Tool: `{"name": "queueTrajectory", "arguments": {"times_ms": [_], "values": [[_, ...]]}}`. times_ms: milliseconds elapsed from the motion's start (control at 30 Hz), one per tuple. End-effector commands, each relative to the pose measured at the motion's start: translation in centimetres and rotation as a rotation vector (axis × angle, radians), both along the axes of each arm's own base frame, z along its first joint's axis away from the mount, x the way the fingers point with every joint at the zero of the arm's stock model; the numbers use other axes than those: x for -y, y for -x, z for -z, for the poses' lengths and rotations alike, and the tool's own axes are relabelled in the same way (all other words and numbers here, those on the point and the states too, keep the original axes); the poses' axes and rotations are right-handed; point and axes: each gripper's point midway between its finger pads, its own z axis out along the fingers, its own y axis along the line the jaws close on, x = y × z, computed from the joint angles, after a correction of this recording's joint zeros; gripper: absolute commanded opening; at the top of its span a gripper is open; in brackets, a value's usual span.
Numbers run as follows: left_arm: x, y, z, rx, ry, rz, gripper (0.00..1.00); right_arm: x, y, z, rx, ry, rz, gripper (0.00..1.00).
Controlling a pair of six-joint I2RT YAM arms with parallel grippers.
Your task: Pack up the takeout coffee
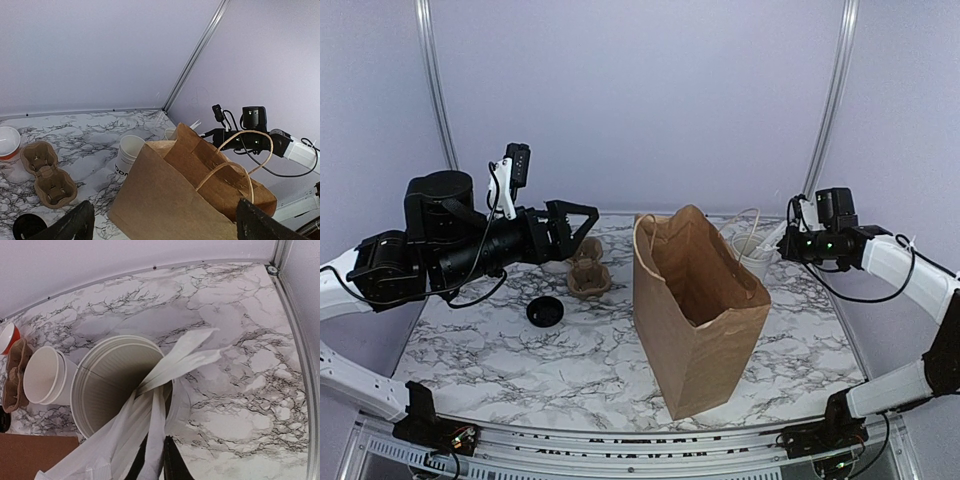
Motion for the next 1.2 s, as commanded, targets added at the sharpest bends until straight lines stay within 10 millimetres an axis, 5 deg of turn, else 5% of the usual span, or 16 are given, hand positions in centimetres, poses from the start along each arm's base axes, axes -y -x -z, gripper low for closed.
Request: {"name": "queueTrajectory", "arguments": {"times_ms": [0, 367, 567, 700, 1000, 1167], "values": [[0.0, -0.2, -0.1, -0.003, 0.002, -0.004, 0.99, 0.4, -1.2, -2.3, 0.069, 0.016, 0.019, 0.06], [0.0, -0.3, 0.0, -0.006, 0.001, -0.001, 0.99, 0.4, -1.2, -3.7, 0.088, 0.046, 0.023, 0.00], [-0.1, -0.3, 0.0, -0.007, 0.002, 0.000, 0.99, 0.0, -1.4, -3.7, 0.075, 0.036, 0.011, 0.20], [-0.2, -0.3, 0.0, -0.007, 0.003, 0.000, 0.99, -0.1, -1.7, -3.9, 0.074, 0.026, 0.011, 0.23], [-0.4, -0.3, 0.1, -0.007, 0.004, -0.001, 0.99, -0.4, -2.4, -3.6, 0.059, 0.014, 0.009, 0.22], [-0.4, -0.3, 0.1, -0.009, 0.005, -0.003, 0.99, -0.4, -2.2, -3.9, 0.064, 0.017, 0.019, 0.12]]}}
